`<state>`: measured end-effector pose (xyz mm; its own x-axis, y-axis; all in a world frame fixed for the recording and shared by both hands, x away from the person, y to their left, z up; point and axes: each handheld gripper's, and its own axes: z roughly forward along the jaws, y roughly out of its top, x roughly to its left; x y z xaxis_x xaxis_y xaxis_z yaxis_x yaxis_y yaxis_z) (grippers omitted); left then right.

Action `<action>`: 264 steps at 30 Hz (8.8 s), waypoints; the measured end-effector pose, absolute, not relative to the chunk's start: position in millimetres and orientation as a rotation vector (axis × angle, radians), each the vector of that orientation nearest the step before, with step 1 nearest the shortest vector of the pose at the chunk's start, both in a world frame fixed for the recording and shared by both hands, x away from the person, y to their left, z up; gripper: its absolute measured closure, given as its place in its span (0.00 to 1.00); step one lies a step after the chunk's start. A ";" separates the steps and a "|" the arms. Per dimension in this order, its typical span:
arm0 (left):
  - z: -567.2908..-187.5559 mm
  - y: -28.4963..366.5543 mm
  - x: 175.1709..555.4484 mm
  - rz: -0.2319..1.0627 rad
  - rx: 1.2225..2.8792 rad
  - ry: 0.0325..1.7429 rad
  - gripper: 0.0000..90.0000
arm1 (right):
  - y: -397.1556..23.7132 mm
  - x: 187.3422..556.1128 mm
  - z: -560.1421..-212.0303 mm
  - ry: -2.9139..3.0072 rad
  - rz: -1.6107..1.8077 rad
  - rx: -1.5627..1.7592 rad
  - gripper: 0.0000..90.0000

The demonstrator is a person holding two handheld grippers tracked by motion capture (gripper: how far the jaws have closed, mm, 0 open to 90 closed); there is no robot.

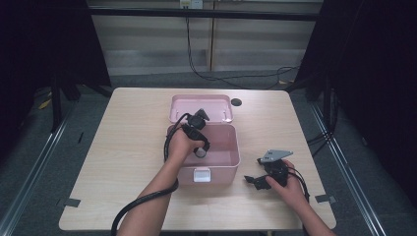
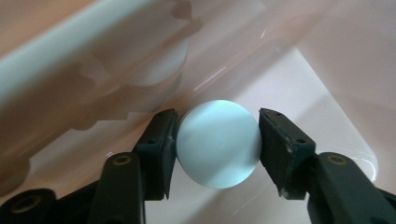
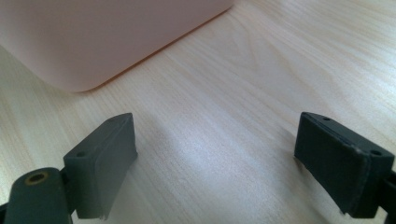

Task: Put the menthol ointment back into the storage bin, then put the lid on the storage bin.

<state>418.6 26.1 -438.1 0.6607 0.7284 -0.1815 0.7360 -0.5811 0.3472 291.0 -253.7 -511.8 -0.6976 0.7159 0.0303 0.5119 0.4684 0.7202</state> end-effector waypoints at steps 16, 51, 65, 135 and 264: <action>-432.4 31.5 416.8 -0.042 2.467 1.161 0.43 | -253.8 291.3 -511.9 2.444 1.060 1.045 0.13; -392.4 52.6 408.9 -0.043 2.424 1.140 0.26 | -255.1 291.8 -507.7 2.477 1.024 1.053 0.16; -379.7 69.6 407.4 -0.020 2.413 1.156 0.26 | -257.2 281.4 -477.6 2.518 1.154 0.990 0.44; -340.2 133.6 410.0 0.013 2.342 1.214 0.26 | -107.5 272.9 -386.7 2.879 1.096 0.579 1.00; -373.0 115.6 533.8 0.172 2.090 1.579 0.92 | -103.7 280.9 -399.2 2.921 1.176 0.496 1.00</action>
<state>533.8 115.6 -373.0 0.3153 0.9277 -0.2000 0.8631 -0.1928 0.4668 280.9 -103.7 -399.2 -0.9505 0.2681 0.1573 0.3023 0.6797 0.6683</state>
